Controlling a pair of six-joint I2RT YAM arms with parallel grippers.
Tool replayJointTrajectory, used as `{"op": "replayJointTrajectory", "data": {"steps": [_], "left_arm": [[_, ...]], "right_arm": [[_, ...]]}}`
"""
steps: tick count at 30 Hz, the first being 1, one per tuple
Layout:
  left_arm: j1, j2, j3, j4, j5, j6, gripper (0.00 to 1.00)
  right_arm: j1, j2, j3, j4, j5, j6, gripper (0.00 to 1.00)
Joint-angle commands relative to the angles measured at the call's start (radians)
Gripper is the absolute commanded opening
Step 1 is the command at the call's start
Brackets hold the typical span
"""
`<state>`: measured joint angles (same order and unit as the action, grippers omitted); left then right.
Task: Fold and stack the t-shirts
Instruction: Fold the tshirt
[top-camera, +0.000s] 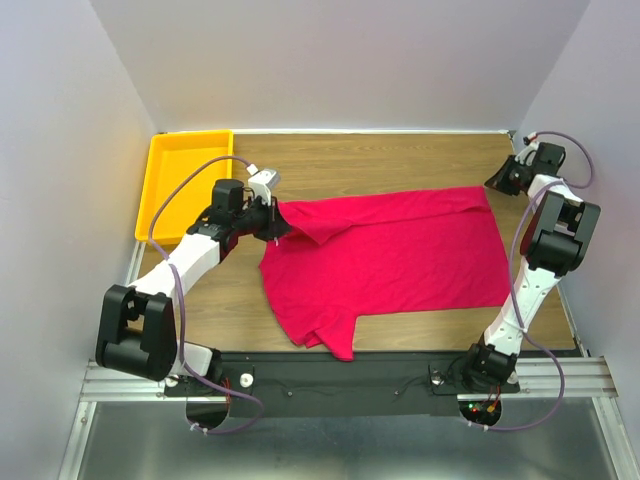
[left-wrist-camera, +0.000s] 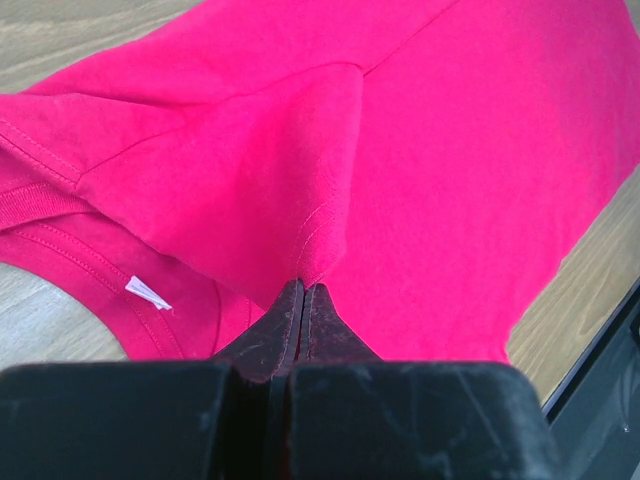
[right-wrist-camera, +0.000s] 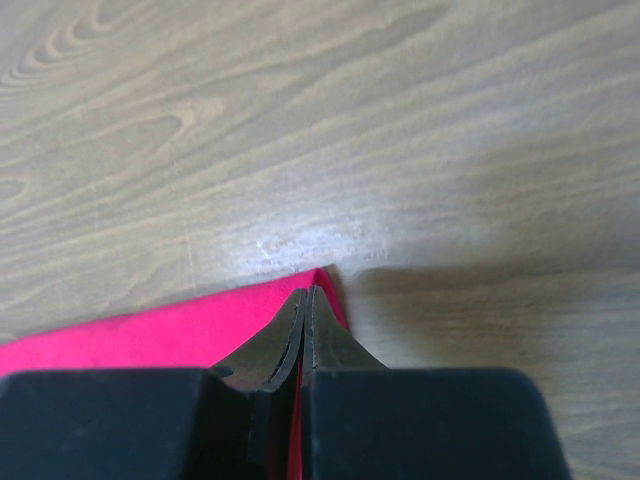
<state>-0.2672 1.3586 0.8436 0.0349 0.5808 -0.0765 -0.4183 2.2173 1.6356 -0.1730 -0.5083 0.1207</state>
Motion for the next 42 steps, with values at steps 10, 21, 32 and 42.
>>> {"op": "replayJointTrajectory", "data": {"steps": [10,21,32,42], "left_arm": [[-0.001,0.016,0.026,-0.009,0.039,0.018,0.0],[-0.001,0.03,0.032,-0.01,0.047,0.02,0.0],[-0.001,0.036,0.032,-0.007,0.05,0.021,0.0],[-0.001,0.039,0.031,-0.007,0.05,0.021,0.0]], "right_arm": [[0.001,0.022,0.078,0.018,0.001,0.004,0.05],[0.001,0.018,0.023,0.007,0.001,-0.029,0.38],[0.001,0.016,-0.02,-0.006,-0.025,-0.046,0.33],[0.001,0.018,0.035,-0.005,-0.033,-0.02,0.01]]}}
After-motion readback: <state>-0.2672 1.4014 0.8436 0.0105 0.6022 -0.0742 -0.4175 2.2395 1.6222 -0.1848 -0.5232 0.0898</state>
